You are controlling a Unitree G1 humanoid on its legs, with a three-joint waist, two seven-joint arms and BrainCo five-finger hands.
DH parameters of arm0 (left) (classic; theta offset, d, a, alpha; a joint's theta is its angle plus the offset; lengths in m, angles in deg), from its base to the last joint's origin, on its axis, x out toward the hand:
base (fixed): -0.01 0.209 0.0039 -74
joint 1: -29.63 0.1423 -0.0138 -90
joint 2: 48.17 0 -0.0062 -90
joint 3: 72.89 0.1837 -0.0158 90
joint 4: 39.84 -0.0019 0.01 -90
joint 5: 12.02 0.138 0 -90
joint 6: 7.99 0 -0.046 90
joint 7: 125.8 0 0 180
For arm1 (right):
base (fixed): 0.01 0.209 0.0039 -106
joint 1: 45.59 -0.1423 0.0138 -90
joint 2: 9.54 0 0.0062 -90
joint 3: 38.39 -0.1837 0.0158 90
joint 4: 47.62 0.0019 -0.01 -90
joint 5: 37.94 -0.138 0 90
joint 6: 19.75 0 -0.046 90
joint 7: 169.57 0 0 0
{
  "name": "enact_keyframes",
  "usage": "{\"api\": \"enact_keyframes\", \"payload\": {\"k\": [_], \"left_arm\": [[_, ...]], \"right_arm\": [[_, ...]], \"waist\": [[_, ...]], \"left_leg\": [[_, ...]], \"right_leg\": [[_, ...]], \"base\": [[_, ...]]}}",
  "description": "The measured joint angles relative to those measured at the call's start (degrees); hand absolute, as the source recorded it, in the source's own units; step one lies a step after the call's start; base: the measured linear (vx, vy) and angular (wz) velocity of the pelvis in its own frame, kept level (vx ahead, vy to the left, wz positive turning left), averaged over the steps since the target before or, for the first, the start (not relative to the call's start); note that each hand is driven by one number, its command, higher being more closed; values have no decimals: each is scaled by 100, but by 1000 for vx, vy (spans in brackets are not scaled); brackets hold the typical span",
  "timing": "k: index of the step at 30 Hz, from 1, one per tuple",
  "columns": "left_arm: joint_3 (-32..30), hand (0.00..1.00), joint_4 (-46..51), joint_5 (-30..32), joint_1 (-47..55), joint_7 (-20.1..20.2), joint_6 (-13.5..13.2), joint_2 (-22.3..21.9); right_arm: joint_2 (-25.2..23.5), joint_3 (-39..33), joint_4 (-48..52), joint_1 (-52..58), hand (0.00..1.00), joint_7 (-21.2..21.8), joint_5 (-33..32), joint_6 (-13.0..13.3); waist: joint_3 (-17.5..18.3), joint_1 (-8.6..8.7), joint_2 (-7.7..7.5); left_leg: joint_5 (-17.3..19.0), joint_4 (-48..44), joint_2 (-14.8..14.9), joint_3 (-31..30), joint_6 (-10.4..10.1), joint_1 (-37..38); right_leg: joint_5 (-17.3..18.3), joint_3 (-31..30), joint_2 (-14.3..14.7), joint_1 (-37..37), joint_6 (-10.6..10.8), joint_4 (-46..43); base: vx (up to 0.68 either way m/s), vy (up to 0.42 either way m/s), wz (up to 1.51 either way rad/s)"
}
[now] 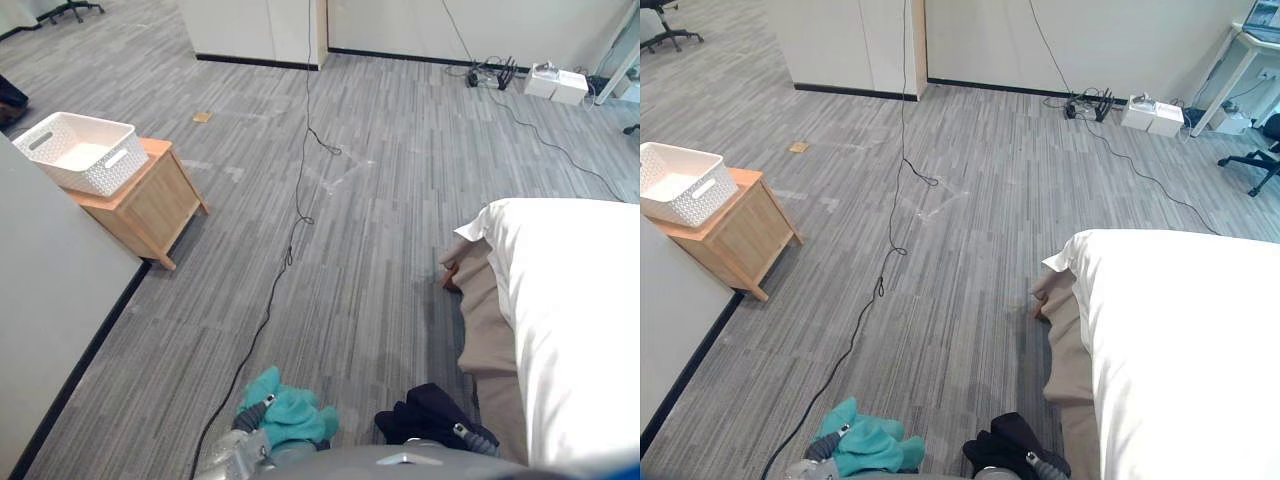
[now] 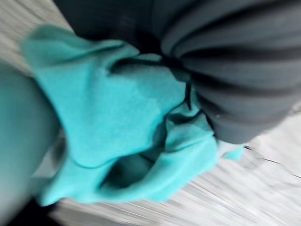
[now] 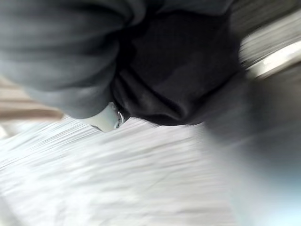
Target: Tidy the bed and pick cloth on bed and put in laundry
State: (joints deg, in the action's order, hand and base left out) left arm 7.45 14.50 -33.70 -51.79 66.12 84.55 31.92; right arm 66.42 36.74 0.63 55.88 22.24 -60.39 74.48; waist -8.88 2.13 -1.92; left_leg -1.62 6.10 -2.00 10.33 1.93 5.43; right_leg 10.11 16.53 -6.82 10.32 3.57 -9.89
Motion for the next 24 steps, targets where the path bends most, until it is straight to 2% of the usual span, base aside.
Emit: {"api": "enact_keyframes", "payload": {"k": [1,3,5,6,7,8,10,11,15,16,17,19,20,21,22,23,24], "left_arm": [[78,100,383,-289,0,217,-62,62],[73,100,734,-502,14,394,-102,78],[70,100,1085,-689,65,562,-185,99],[76,100,1296,-790,107,620,-203,86],[71,100,1445,-895,116,690,-224,86],[68,100,1578,-971,194,819,-226,87],[79,100,1616,-1029,276,826,-204,53],[92,100,1611,-1023,278,802,-162,-20],[318,100,1632,-1005,272,800,-292,-120],[285,100,1649,-879,272,793,-304,-166],[303,100,1653,-809,255,778,-313,-187],[370,100,1785,-637,421,765,-301,-306],[393,100,1940,-587,615,768,-294,-324],[383,100,1941,-586,661,766,-293,-322],[335,100,1982,-582,805,765,-290,-322],[307,100,2040,-582,873,765,-286,-322],[260,100,2180,-590,1043,765,-281,-316]], "right_arm": [[124,42,376,-95,100,-39,-181,36],[238,41,717,-211,100,-107,-361,50],[342,2,1015,-303,100,-147,-440,50],[367,-54,1174,-378,100,-163,-440,50],[384,-79,1268,-401,100,-172,-439,50],[401,-118,1407,-401,100,-168,-439,55],[398,-172,1451,-410,100,-115,-435,91],[405,-205,1522,-470,100,-83,-429,105],[431,-255,2000,-626,100,-65,-359,105],[470,-287,2198,-702,100,-36,-283,105],[545,-291,2307,-728,100,-11,-210,108],[740,-473,2470,-698,100,123,16,116],[820,-517,2470,-690,100,185,129,116],[817,-521,2479,-673,100,206,130,124],[796,-532,2623,-555,100,343,130,130],[753,-532,2763,-413,100,424,129,131],[623,-536,3068,-58,100,616,128,171]], "waist": [[4,1,6],[20,-4,-5],[23,-7,-63],[17,-27,-73],[6,-24,-74],[-34,-47,-15],[-66,-169,33],[-56,-174,50],[-145,-169,93],[-299,-186,134],[-374,-176,159],[-312,-170,340],[-260,-179,451],[-245,-183,435],[-172,-186,361],[-158,-191,321],[-72,-194,190]], "left_leg": [[20,-4,-4,-11,29,-4],[38,-42,-8,-8,51,-9],[381,-923,43,-15,21,-471],[655,-1781,146,58,81,-871],[840,-2652,299,184,52,-1267],[921,-3701,544,269,119,-1665],[923,-4079,658,344,121,-1661],[923,-3946,602,338,122,-1600],[936,-3187,434,353,143,-1222],[906,-3760,519,355,94,-1410],[1081,-3920,524,336,-165,-1583],[1086,-3268,642,253,-354,-1787],[920,-3048,786,221,-289,-1944],[889,-3080,794,234,-256,-1947],[905,-3246,765,350,-18,-1969],[976,-3316,747,406,89,-1991],[1149,-3313,655,542,214,-1991]], "right_leg": [[5,-1,-2,0,-8,-3],[18,-3,-5,-1,-29,-6],[18,-46,-22,-27,-33,-4],[28,-54,2,-24,-50,0],[39,-58,41,24,-68,4],[41,-112,137,146,-65,-39],[72,-184,185,278,-105,-30],[79,-188,175,340,-119,32],[65,-327,115,479,-130,408],[66,-328,131,674,-135,532],[88,-348,149,735,-175,548],[298,-494,228,698,-372,579],[622,-627,273,562,-394,338],[695,-702,252,522,-414,244],[908,-977,167,321,-466,-35],[989,-1096,132,250,-481,-115],[1100,-1235,21,205,-501,-159]], "base": [[22,-16,4],[65,-13,9],[80,-8,19],[74,-8,15],[75,-11,17],[60,1,10],[9,-22,-8],[-1,-47,-3],[0,-21,-2],[-42,-47,-1],[-85,-10,0],[-68,99,-17],[-10,157,-25],[49,183,-47],[75,99,-49],[192,184,-62],[207,134,-41]]}}
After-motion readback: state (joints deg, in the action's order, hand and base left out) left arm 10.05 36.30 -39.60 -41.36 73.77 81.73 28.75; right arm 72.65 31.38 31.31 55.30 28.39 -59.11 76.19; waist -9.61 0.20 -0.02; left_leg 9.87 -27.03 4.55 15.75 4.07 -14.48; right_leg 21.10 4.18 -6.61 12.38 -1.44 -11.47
